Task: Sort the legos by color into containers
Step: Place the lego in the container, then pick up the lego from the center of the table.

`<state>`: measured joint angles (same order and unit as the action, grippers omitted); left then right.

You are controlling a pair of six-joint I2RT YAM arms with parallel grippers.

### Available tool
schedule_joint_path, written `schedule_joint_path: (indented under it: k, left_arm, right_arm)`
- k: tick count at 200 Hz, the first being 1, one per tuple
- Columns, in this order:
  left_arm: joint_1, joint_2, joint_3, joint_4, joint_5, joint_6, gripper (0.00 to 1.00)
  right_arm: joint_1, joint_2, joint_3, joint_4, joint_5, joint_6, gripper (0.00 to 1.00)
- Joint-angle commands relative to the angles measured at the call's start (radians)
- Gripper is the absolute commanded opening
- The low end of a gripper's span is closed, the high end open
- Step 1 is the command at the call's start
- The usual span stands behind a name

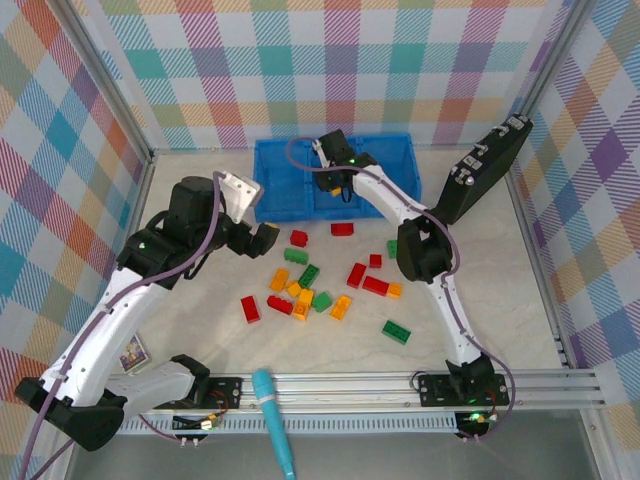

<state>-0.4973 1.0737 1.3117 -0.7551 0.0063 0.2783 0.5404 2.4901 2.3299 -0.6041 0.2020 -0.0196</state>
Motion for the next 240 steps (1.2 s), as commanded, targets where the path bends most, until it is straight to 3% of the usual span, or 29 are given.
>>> schedule_joint_path:
  k: [1, 72, 90, 109, 161, 202, 240]
  left_arm:
    - [-0.012, 0.005, -0.013, 0.022, 0.003, 0.010, 1.00]
    - [-0.012, -0.003, -0.009, 0.019, 0.026, 0.005, 1.00]
    - [-0.012, -0.014, -0.009, 0.020, 0.027, 0.004, 1.00]
    - [-0.013, -0.027, -0.014, 0.026, 0.028, 0.004, 1.00]
    - [-0.012, -0.067, -0.020, 0.030, 0.038, 0.002, 1.00]
    - [-0.012, -0.090, -0.027, 0.040, 0.045, 0.002, 1.00]
    - [-0.012, -0.088, -0.029, 0.040, 0.038, 0.002, 1.00]
  right_arm:
    - [0.003, -0.015, -0.019, -0.003, 0.017, 0.010, 0.42]
    - [0.012, -0.197, -0.170, -0.007, 0.021, 0.076, 0.59]
    - [0.019, -0.280, -0.257, -0.003, 0.022, 0.134, 0.63]
    - [0.024, -0.360, -0.375, 0.016, -0.020, 0.211, 0.77]
    - [0.039, -0.487, -0.619, 0.044, -0.025, 0.357, 0.85]
    - [0.042, -0.527, -0.740, 0.082, -0.042, 0.380, 1.00]
    - [0.044, -0.506, -0.780, 0.091, -0.046, 0.404, 0.99]
